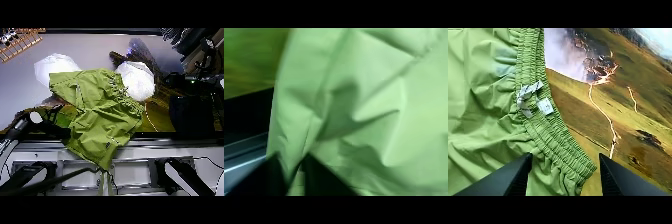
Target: Fold the clothes and pants, and hang the long-sleeved shirts on hangers.
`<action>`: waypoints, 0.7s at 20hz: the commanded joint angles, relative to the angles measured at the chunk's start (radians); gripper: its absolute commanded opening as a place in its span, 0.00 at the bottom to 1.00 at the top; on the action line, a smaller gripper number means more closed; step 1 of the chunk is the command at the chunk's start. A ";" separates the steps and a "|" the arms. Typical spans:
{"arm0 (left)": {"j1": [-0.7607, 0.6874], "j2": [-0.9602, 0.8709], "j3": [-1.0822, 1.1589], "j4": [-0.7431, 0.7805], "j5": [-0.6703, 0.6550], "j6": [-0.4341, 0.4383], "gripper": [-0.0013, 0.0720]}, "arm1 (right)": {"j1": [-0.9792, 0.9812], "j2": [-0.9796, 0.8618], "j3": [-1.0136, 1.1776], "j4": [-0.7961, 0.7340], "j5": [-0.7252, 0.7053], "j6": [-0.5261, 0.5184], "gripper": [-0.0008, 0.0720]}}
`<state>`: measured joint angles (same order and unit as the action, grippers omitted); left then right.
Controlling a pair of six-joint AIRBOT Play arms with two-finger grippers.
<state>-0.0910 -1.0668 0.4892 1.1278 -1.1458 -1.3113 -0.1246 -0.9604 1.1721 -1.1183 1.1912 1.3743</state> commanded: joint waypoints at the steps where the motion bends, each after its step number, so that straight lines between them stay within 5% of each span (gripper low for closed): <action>1: -0.032 -0.008 0.008 -0.034 -0.006 0.018 0.03 | 0.001 -0.001 0.001 0.003 0.014 0.000 0.70; 8: -0.014 0.042 0.206 0.167 0.061 -0.066 0.02 | 0.001 -0.045 -0.087 -0.044 -0.012 -0.036 0.70; 14: -0.010 0.003 0.385 0.533 0.431 -0.307 0.02 | 0.001 -0.163 -0.142 0.094 -0.006 -0.061 0.70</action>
<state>-0.1043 -1.0378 0.7925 1.4597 -0.9100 -1.4837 -0.1246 -1.0809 1.0534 -1.0824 1.1858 1.3247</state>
